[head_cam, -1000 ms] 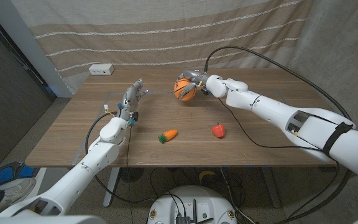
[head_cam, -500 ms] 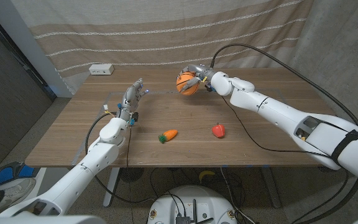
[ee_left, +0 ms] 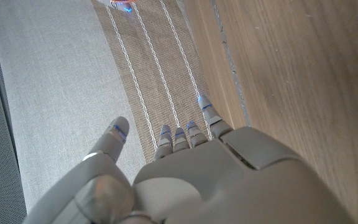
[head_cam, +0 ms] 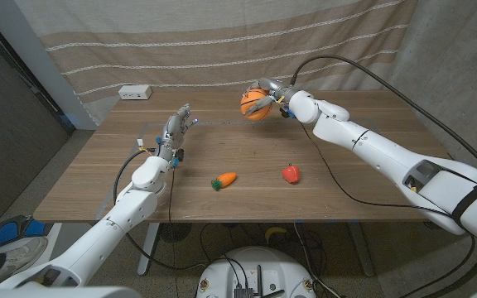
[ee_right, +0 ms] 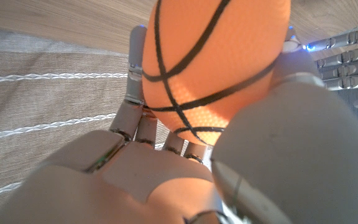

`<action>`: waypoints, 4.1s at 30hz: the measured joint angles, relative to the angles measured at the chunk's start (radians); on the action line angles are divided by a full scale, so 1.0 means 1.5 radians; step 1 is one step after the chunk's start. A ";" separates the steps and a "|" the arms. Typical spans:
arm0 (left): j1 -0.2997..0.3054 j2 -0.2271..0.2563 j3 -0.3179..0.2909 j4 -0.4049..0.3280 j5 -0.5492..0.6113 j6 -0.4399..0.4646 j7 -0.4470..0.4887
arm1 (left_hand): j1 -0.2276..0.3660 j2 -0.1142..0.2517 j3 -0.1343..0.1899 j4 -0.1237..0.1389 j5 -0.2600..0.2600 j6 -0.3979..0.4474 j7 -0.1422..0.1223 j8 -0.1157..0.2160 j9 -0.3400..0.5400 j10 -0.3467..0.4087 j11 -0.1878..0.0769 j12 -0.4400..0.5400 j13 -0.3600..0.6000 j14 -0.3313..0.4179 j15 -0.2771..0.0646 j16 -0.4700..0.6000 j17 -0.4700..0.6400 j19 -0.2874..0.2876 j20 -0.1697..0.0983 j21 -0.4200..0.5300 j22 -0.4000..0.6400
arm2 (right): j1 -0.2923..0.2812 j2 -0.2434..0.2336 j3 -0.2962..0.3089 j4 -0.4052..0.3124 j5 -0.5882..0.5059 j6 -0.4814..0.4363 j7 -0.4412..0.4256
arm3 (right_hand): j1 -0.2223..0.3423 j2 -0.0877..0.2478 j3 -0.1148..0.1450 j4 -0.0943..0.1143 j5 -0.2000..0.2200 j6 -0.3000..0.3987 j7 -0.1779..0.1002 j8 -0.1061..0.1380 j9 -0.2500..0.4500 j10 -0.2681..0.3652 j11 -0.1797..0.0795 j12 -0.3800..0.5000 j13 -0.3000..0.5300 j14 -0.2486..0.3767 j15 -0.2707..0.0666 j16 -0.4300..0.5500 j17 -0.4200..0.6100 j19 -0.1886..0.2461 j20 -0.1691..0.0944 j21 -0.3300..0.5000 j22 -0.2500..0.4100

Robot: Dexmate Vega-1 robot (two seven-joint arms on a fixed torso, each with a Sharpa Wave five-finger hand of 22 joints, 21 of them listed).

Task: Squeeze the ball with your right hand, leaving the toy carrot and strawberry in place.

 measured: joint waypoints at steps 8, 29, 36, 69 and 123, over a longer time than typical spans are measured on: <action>-0.001 0.001 0.000 0.000 0.000 -0.002 -0.006 | 0.000 0.000 0.000 0.000 0.000 0.000 0.000 0.000 0.000 0.000 0.000 0.000 0.000 0.000 0.000 0.000 0.000 0.000 0.000 -0.002 0.000 | -0.018 -0.020 0.029 -0.036 0.038 -0.018 0.012 | 0.000 0.000 -0.001 -0.001 0.004 0.000 0.000 -0.001 0.004 0.000 0.000 -0.003 0.005 0.000 0.000 0.000 0.000 0.000 0.000 0.005 -0.004; -0.009 0.003 0.002 0.004 -0.002 -0.002 -0.016 | 0.000 0.000 0.000 0.000 0.000 0.001 -0.001 0.000 0.000 0.000 0.000 0.000 0.000 0.000 0.000 0.000 0.000 0.004 0.004 -0.005 0.000 | -0.088 -0.062 0.111 -0.087 0.138 -0.002 -0.031 | 0.000 0.000 -0.001 -0.001 0.007 0.000 0.000 -0.008 0.003 0.001 0.001 -0.008 0.011 0.000 0.000 -0.004 0.000 -0.004 0.004 0.012 -0.013; -0.010 0.003 0.002 0.005 -0.003 -0.001 -0.021 | 0.000 0.000 -0.003 -0.003 0.000 0.001 -0.001 0.000 0.000 0.000 0.000 0.000 0.000 0.000 0.000 0.000 0.000 0.004 0.004 -0.005 0.000 | -0.118 -0.069 0.140 -0.089 0.172 0.032 -0.069 | 0.000 0.000 -0.005 0.001 0.007 0.000 0.000 -0.009 0.003 0.001 0.001 -0.008 0.014 0.000 0.000 -0.005 0.000 -0.004 0.004 0.012 -0.017; -0.023 0.006 0.007 0.015 -0.004 0.004 -0.033 | 0.000 0.000 -0.003 -0.003 0.000 0.001 -0.001 0.000 0.000 0.000 0.000 0.000 0.000 0.000 0.000 0.000 0.000 0.005 0.002 -0.013 0.000 | -0.226 -0.063 0.249 -0.037 0.324 0.183 -0.175 | 0.000 0.000 -0.006 -0.001 0.012 0.070 0.027 -0.019 0.007 0.081 0.021 -0.017 0.025 0.099 -0.039 -0.013 -0.006 -0.012 0.012 0.026 -0.029; -0.024 0.008 0.014 0.004 -0.002 0.014 -0.036 | -0.002 0.002 0.000 -0.005 0.000 0.001 -0.001 0.000 0.000 0.000 0.000 0.000 0.000 0.000 0.000 0.000 0.000 0.012 0.002 -0.022 0.000 | -0.307 0.002 0.361 0.097 0.577 0.367 -0.116 | 0.000 0.000 0.004 -0.010 -0.010 0.059 0.039 -0.044 0.014 0.081 0.021 -0.041 0.026 0.095 -0.043 -0.021 0.000 -0.024 0.007 0.039 -0.034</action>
